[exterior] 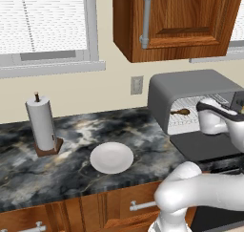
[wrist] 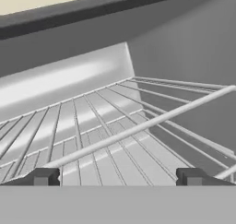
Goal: Open the toaster oven door. Place the bread on the top rack in the toaster oven and place the chicken drumstick on the bottom rack.
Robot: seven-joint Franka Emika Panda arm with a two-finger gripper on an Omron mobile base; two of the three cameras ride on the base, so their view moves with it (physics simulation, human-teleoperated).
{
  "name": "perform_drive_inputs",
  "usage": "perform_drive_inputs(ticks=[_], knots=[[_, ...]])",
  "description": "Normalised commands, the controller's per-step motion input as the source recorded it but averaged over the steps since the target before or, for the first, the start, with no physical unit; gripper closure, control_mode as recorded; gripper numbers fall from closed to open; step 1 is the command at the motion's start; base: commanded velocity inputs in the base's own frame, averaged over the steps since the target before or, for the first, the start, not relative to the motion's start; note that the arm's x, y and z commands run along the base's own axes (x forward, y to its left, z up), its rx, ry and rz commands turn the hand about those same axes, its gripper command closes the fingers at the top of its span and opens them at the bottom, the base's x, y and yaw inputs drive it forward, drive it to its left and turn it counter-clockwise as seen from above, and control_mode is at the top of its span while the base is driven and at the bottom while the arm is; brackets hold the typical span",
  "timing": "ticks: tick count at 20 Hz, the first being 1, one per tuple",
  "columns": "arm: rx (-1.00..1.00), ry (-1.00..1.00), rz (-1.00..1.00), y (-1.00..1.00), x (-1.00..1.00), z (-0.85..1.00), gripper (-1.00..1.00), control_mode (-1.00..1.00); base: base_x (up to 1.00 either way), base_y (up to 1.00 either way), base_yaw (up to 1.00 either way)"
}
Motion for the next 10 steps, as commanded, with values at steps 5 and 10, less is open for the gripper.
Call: perform_drive_inputs(ticks=[5,10], knots=[[0.00,0.15,-0.09,-0.08,0.03,0.13,-1.00,-1.00,0.00,0.00,0.00],[0.00,0.13,-0.03,-0.13,-0.04,0.23,-1.00,-1.00,0.00,0.00,0.00]])
